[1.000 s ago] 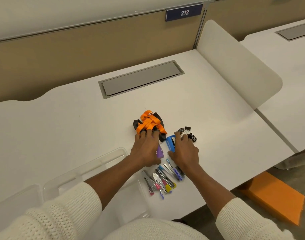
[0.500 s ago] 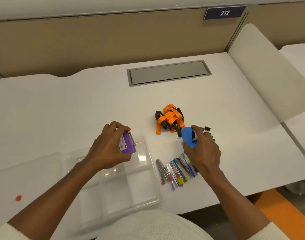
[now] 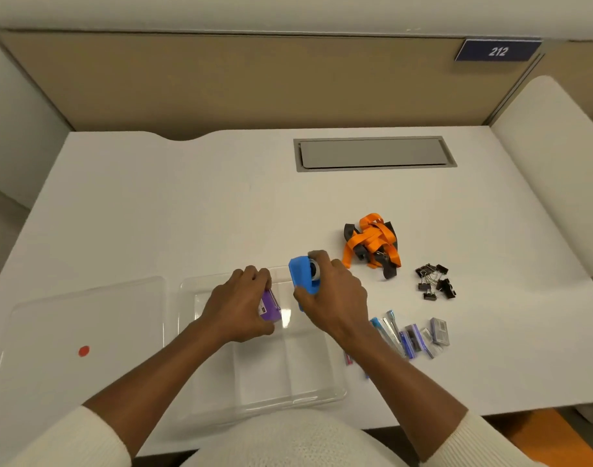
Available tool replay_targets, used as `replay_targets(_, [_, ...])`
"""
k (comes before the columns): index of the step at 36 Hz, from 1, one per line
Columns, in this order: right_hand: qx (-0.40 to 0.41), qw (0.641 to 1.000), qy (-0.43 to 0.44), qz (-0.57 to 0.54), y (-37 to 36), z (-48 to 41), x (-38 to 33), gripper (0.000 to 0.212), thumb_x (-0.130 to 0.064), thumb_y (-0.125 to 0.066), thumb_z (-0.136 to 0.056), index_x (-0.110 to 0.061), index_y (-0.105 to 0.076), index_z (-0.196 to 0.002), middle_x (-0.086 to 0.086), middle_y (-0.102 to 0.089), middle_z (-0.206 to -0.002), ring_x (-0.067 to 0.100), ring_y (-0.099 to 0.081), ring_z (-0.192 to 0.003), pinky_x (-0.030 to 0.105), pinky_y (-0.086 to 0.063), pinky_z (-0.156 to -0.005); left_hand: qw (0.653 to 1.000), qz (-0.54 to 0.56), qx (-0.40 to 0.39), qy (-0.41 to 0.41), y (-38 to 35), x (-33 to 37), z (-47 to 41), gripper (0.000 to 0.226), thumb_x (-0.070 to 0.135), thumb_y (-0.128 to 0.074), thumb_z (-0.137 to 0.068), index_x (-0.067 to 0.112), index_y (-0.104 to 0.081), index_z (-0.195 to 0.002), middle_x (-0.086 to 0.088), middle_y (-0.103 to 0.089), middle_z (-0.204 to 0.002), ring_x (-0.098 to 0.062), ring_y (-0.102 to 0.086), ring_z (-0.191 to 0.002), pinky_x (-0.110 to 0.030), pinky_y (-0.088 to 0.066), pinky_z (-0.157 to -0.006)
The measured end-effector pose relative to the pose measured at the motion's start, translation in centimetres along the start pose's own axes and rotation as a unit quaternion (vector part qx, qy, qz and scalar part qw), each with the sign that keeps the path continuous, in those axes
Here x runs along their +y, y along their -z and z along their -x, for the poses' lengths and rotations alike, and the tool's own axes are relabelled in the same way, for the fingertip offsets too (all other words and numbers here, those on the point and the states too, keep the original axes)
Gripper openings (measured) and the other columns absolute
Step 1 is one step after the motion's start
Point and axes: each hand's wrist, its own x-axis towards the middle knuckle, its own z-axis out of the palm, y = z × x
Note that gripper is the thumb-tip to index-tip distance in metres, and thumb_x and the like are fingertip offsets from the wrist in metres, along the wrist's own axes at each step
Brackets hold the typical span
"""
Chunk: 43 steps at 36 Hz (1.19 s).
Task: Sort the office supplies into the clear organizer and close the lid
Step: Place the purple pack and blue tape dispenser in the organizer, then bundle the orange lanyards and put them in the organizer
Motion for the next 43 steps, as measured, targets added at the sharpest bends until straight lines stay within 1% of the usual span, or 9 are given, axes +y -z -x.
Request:
replay_targets(5, [-0.025,0.993,0.034,0.115,-2.4,-0.7,-0.1,0.058,-0.045,-0.069,-0.087,-0.024,-0.044,-0.135,0.005,-0.065,-0.105,0.024,-0.064,-0.082,0.033,-0.050,-0.065,1.000,0.002,-0.016,-0.012,-0.1,-0.5,-0.8,0.078,0.059,-0.087,-0.066,0.037,-0.044,-0.127,0.011,-0.054,-0.123,-0.014,-0.055,-0.114,-0.031,-0.058,-0.080])
replay_targets(10, [-0.071,0.983,0.044,0.162,-4.5,-1.3,0.2,0.066,-0.048,-0.071,-0.090,-0.018,-0.041,-0.141,0.011,-0.065,-0.117,0.028,-0.068,-0.094,0.037,-0.057,-0.077,0.997,-0.050,-0.045,-0.028,-0.2,-0.3,-1.3,0.076,0.059,-0.085,-0.073,0.034,-0.046,-0.134,0.008,-0.060,-0.130,-0.017,-0.060,-0.117,-0.032,-0.058,-0.085])
replay_targets(14, [-0.087,0.981,0.051,0.165,-5.7,-1.3,0.5,0.059,-0.044,-0.070,-0.093,-0.016,-0.043,-0.138,0.012,-0.065,-0.115,0.026,-0.067,-0.093,0.035,-0.056,-0.076,0.997,-0.053,-0.059,-0.021,-0.6,0.4,-1.4,0.069,0.055,-0.083,-0.078,0.031,-0.050,-0.134,0.006,-0.062,-0.130,-0.020,-0.063,-0.115,-0.037,-0.060,-0.089])
replay_targets(24, [-0.096,0.980,0.085,0.152,-6.3,-1.2,1.3,0.057,-0.033,-0.073,-0.092,-0.015,-0.044,-0.137,0.014,-0.062,-0.117,0.025,-0.067,-0.086,0.033,-0.056,-0.074,0.994,0.040,-0.083,0.054,-1.0,1.0,-1.9,0.069,0.043,-0.090,-0.080,0.027,-0.057,-0.139,0.003,-0.066,-0.133,-0.021,-0.063,-0.117,-0.027,-0.051,-0.093])
replay_targets(28, [-0.088,0.978,0.098,0.161,-6.3,-1.1,1.4,0.056,-0.031,-0.071,-0.093,-0.012,-0.044,-0.138,0.017,-0.061,-0.119,0.029,-0.069,-0.087,0.034,-0.057,-0.073,0.995,0.020,-0.089,0.051,-0.8,1.6,-1.5,0.066,0.042,-0.088,-0.081,0.028,-0.061,-0.140,0.002,-0.065,-0.135,-0.020,-0.063,-0.116,-0.029,-0.054,-0.098])
replay_targets(33, [-0.095,0.979,0.095,0.153,-5.9,-0.9,1.4,0.061,-0.032,-0.072,-0.093,-0.013,-0.042,-0.142,0.017,-0.061,-0.124,0.028,-0.069,-0.093,0.035,-0.058,-0.079,0.997,-0.019,-0.045,0.061,-0.4,2.4,-0.8,0.061,0.049,-0.086,-0.082,0.029,-0.064,-0.135,0.004,-0.066,-0.139,-0.020,-0.065,-0.118,-0.032,-0.054,-0.095])
replay_targets(35, [-0.088,0.982,0.092,0.139,-5.1,-0.8,1.2,0.059,-0.034,-0.071,-0.093,-0.013,-0.044,-0.141,0.015,-0.062,-0.121,0.028,-0.069,-0.091,0.035,-0.057,-0.077,0.997,-0.044,-0.027,0.058,-0.4,2.7,-0.5,0.056,0.051,-0.084,-0.083,0.030,-0.064,-0.131,0.006,-0.069,-0.130,-0.018,-0.066,-0.111,-0.030,-0.054,-0.087])
replay_targets(39, [-0.035,0.991,0.075,0.103,-2.1,-1.2,1.1,0.039,-0.038,-0.060,-0.098,-0.017,-0.053,-0.130,0.009,-0.067,-0.112,0.029,-0.070,-0.088,0.042,-0.060,-0.075,0.996,-0.049,0.016,0.075,0.1,3.6,-0.9,0.032,0.057,-0.077,-0.088,0.031,-0.066,-0.103,0.009,-0.073,-0.097,-0.013,-0.060,-0.075,-0.020,-0.041,-0.062])
replay_targets(43, [0.056,0.998,0.036,0.014,1.8,-2.1,2.8,0.035,-0.041,-0.064,-0.097,-0.021,-0.062,-0.125,0.003,-0.071,-0.110,0.022,-0.071,-0.085,0.040,-0.059,-0.073,0.996,-0.019,0.053,0.063,2.1,5.3,-2.3,0.033,0.053,-0.072,-0.093,0.027,-0.071,-0.113,0.004,-0.077,-0.108,-0.024,-0.072,-0.095,-0.031,-0.049,-0.073])
